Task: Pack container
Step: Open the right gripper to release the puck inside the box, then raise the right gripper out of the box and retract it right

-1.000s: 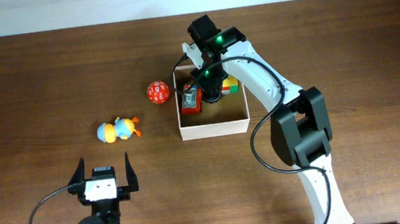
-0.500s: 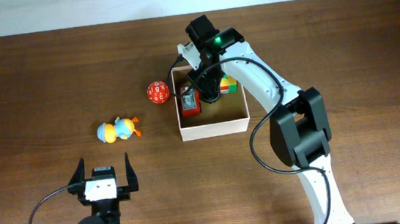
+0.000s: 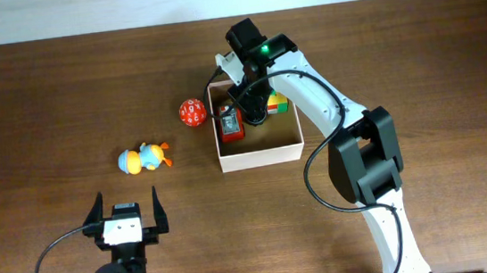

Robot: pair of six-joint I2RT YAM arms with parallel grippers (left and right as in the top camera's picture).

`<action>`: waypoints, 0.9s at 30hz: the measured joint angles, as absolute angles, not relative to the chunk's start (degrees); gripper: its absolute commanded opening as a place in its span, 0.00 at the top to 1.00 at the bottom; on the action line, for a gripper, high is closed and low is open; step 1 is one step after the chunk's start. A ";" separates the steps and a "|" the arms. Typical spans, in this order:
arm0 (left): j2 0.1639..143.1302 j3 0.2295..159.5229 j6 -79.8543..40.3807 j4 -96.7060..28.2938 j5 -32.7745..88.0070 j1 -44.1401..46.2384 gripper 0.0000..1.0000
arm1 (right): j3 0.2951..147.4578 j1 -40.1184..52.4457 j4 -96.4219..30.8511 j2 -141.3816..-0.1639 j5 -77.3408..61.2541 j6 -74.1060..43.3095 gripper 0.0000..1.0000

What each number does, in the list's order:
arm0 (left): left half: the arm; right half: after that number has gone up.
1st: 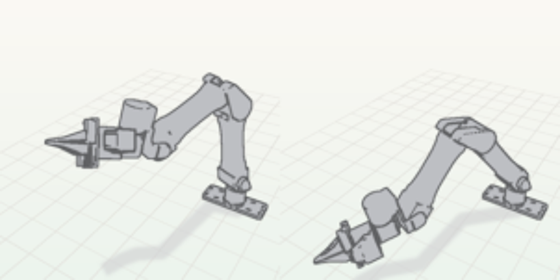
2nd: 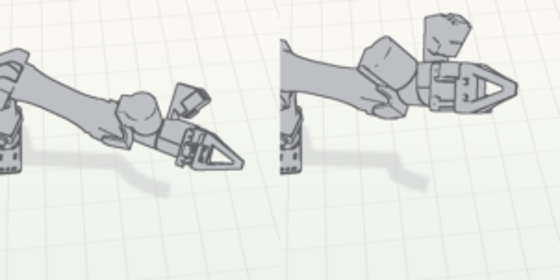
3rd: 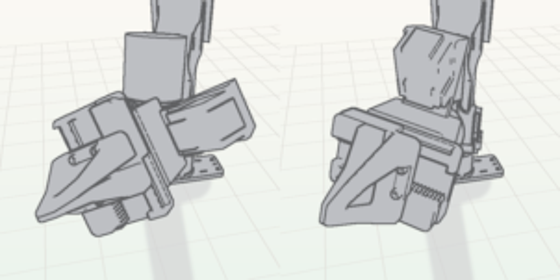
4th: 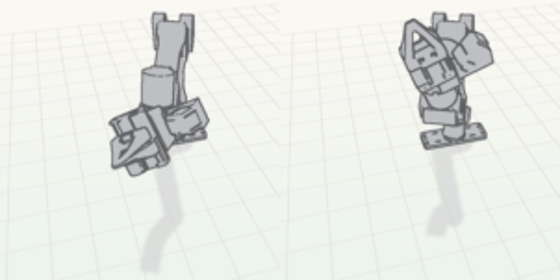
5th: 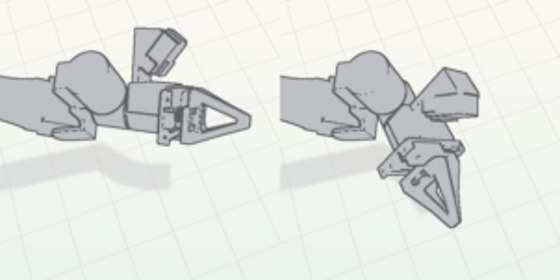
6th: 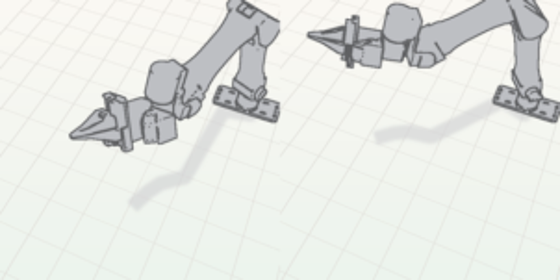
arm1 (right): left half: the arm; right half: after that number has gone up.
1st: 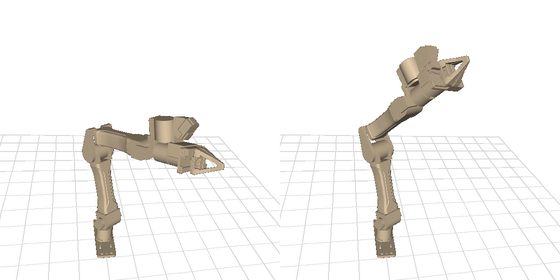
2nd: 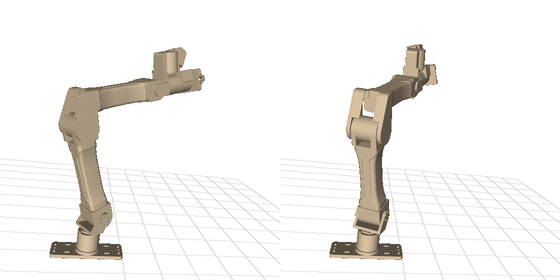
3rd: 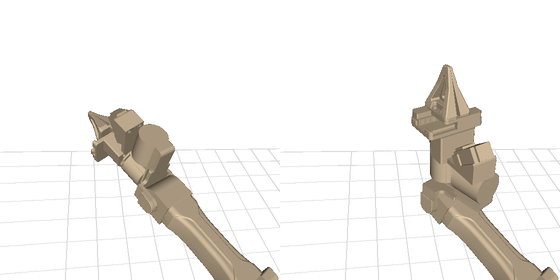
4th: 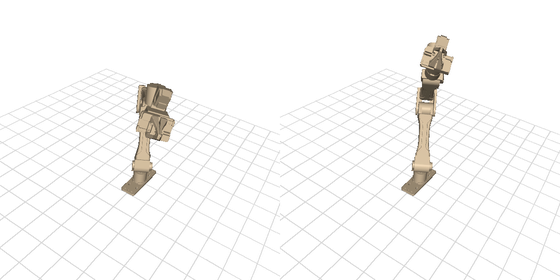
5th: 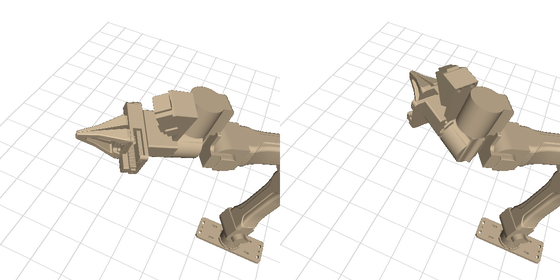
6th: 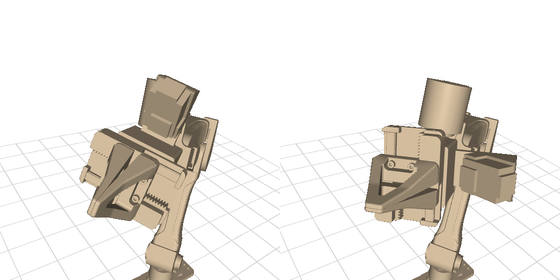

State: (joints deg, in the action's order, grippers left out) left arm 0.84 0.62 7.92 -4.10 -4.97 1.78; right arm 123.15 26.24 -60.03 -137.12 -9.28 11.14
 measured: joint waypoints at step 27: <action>0.84 0.62 7.92 -4.10 -4.97 1.78 0.01 | 156.53 25.93 -86.91 -134.93 4.64 -3.68 0.29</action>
State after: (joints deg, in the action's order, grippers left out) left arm 0.84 0.62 7.92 -4.10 -4.97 1.78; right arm 156.53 25.93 -86.91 -134.93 4.64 -3.68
